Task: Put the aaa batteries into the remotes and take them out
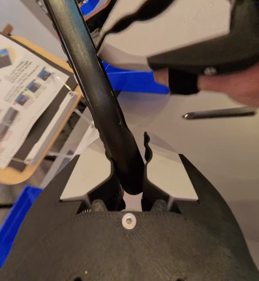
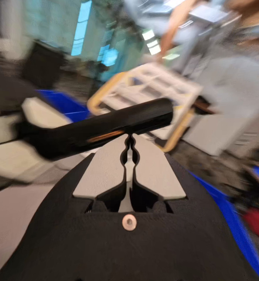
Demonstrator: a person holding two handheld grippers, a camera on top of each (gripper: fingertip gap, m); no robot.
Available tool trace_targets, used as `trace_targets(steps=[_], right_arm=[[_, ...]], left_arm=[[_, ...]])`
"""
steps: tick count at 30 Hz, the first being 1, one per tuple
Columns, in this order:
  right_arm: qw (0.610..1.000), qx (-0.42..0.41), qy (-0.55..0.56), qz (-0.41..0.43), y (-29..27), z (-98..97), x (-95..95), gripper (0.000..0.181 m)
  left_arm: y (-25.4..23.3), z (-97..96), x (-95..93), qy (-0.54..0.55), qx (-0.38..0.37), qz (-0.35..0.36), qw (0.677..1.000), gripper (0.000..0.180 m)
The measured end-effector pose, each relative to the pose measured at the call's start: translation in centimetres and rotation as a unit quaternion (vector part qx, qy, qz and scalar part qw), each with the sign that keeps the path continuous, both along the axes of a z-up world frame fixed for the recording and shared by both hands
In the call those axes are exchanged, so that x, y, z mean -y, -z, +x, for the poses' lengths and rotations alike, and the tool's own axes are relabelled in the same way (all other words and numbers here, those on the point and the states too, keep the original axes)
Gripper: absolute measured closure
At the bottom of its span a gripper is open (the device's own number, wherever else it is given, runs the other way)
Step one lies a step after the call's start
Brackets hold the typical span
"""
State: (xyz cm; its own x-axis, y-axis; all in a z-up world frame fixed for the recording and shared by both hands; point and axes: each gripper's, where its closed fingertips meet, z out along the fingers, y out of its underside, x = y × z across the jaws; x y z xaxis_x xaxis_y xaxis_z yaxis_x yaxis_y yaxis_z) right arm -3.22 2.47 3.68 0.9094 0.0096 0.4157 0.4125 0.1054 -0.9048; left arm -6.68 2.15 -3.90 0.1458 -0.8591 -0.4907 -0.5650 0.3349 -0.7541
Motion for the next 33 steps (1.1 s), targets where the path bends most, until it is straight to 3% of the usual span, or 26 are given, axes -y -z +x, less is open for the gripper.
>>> trace_targets(steps=[2, 4, 6, 7, 8, 10, 14, 17, 19, 23, 25, 26, 29, 33], right_arm=[[0.999, -0.010, -0.008, -0.031, 0.1, 1.1, 0.2, 0.181], [0.995, -0.031, -0.052, -0.076, 1.4, 1.2, 0.0, 0.178], [0.993, -0.040, -0.084, -0.067, 1.6, 0.5, 0.0, 0.169], [0.993, -0.032, -0.077, -0.079, 2.0, 0.5, -0.1, 0.162], [0.993, -0.036, -0.062, -0.091, 2.2, 0.9, -0.4, 0.131], [0.991, -0.068, -0.082, -0.083, 1.7, 0.7, -0.1, 0.123], [0.960, -0.192, -0.163, -0.125, 3.1, -1.4, -0.3, 0.131], [0.927, -0.257, -0.241, -0.128, 3.0, -4.3, -0.2, 0.124], [0.898, -0.298, -0.305, -0.103, 1.6, -5.8, 0.6, 0.130], [0.853, -0.337, -0.382, -0.110, 1.0, -8.9, 1.4, 0.123], [0.841, -0.336, -0.412, -0.100, 0.6, -10.2, 2.1, 0.147], [0.837, -0.336, -0.419, -0.103, 0.4, -10.6, 2.2, 0.150], [0.850, -0.298, -0.416, -0.128, 0.5, -11.7, 2.7, 0.154], [0.868, -0.230, -0.403, -0.176, 1.4, -11.6, 3.1, 0.160]], left_arm=[[0.1, -0.2, -0.5, -0.023, -0.003, 0.027, 0.999, 0.150], [0.5, -0.4, -1.1, -0.015, -0.005, -0.008, 1.000, 0.152], [0.4, -0.5, -1.5, -0.013, -0.008, -0.005, 1.000, 0.153], [0.6, -0.5, -1.6, -0.005, -0.005, -0.029, 1.000, 0.153], [0.7, -0.5, -1.6, 0.007, 0.006, -0.060, 0.998, 0.153], [0.6, -0.9, -1.8, 0.017, 0.041, -0.111, 0.993, 0.153], [-0.4, -1.3, -0.1, 0.089, 0.130, -0.240, 0.958, 0.153], [-2.2, -2.2, 2.7, 0.185, 0.181, -0.316, 0.913, 0.152], [-2.6, -3.0, 3.7, 0.215, 0.186, -0.347, 0.893, 0.153], [-1.0, -3.9, 5.0, 0.223, 0.137, -0.326, 0.908, 0.153], [-1.0, -4.1, 5.8, 0.235, 0.143, -0.338, 0.900, 0.152], [-1.1, -4.4, 6.1, 0.242, 0.151, -0.351, 0.892, 0.152], [-0.9, -5.2, 6.4, 0.249, 0.164, -0.358, 0.885, 0.148], [-0.8, -7.9, 4.0, 0.213, 0.163, -0.305, 0.914, 0.134]])
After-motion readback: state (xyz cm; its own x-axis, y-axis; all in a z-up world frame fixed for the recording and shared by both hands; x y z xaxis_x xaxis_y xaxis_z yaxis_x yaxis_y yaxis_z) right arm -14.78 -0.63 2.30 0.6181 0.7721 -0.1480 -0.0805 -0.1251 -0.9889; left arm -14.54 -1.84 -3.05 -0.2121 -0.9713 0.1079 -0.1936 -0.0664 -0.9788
